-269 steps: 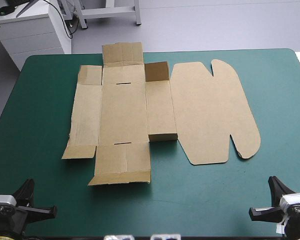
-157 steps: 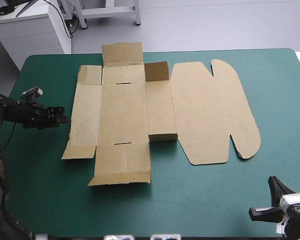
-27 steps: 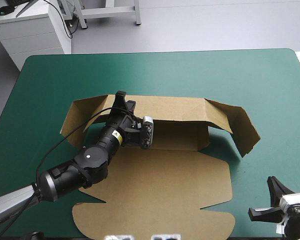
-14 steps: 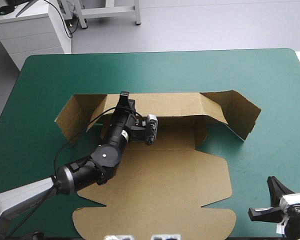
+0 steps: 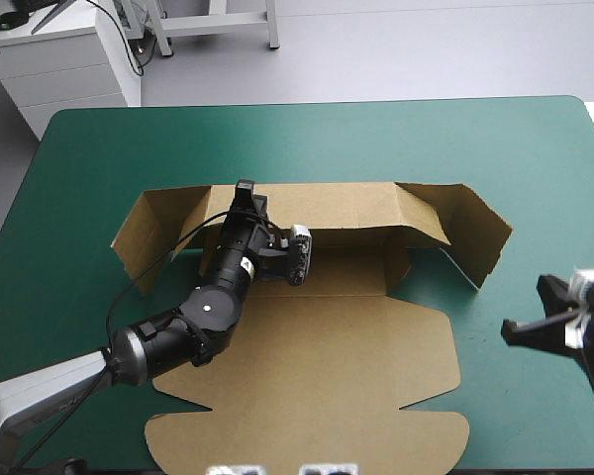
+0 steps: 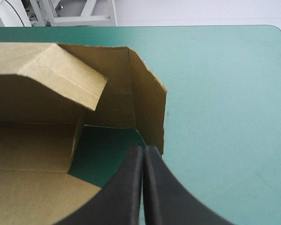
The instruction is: Fold the box
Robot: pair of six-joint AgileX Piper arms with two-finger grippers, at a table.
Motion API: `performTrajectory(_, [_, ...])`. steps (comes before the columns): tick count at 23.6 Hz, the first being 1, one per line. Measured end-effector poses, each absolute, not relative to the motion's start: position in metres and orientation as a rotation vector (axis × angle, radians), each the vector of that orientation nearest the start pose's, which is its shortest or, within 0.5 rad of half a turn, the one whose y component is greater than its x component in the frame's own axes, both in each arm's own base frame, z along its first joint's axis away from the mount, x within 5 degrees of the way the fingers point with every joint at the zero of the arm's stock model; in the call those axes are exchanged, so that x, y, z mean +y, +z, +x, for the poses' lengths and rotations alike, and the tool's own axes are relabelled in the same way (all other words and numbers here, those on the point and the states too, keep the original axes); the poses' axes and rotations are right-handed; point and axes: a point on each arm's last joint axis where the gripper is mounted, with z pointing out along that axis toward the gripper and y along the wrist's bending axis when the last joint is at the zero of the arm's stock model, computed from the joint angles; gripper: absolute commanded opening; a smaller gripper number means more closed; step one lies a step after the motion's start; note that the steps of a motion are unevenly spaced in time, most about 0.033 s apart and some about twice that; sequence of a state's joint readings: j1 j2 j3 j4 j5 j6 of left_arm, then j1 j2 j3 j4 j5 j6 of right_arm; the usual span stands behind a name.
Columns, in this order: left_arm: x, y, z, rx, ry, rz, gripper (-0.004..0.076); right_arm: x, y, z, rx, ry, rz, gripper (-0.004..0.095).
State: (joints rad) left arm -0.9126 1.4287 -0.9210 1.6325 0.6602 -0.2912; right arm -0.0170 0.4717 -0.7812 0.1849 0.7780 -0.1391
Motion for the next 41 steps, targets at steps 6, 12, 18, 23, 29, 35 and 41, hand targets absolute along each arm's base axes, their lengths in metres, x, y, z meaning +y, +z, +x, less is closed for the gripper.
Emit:
performTrajectory(6, [-0.206, 0.3, 0.229, 1.219, 0.928, 1.553, -0.0008, 0.015, 0.421, 0.182, 2.136, 0.154, -0.2, 0.0])
performTrajectory(12, [-0.206, 0.3, 0.229, 1.219, 0.928, 1.553, -0.0008, 0.025, 0.425, 0.312, 2.302, 0.301, -0.322, 0.0001])
performTrajectory(18, [-0.206, 0.3, 0.229, 1.219, 0.928, 1.553, -0.0008, 0.03, 0.368, 0.391, 2.536, 0.443, -0.398, 0.0])
performTrajectory(23, [-0.206, 0.3, 0.23, 1.21, 0.935, 1.554, -0.0008, 0.036, 0.37, 0.391, 2.511, 0.544, -0.42, 0.0])
performTrajectory(29, [-0.206, 0.3, 0.23, 1.179, 0.962, 1.581, -0.0008, 0.039, 0.359, 0.386, 2.548, 0.565, -0.422, 0.0])
performTrajectory(35, [-0.206, 0.3, 0.23, 1.175, 0.966, 1.585, -0.0008, 0.039, 0.348, 0.38, 2.587, 0.582, -0.421, 0.0])
performTrajectory(41, [-0.207, 0.297, 0.232, 1.18, 0.989, 1.593, -0.0008, 0.039, 0.351, 0.361, 2.592, 0.583, -0.419, 0.0])
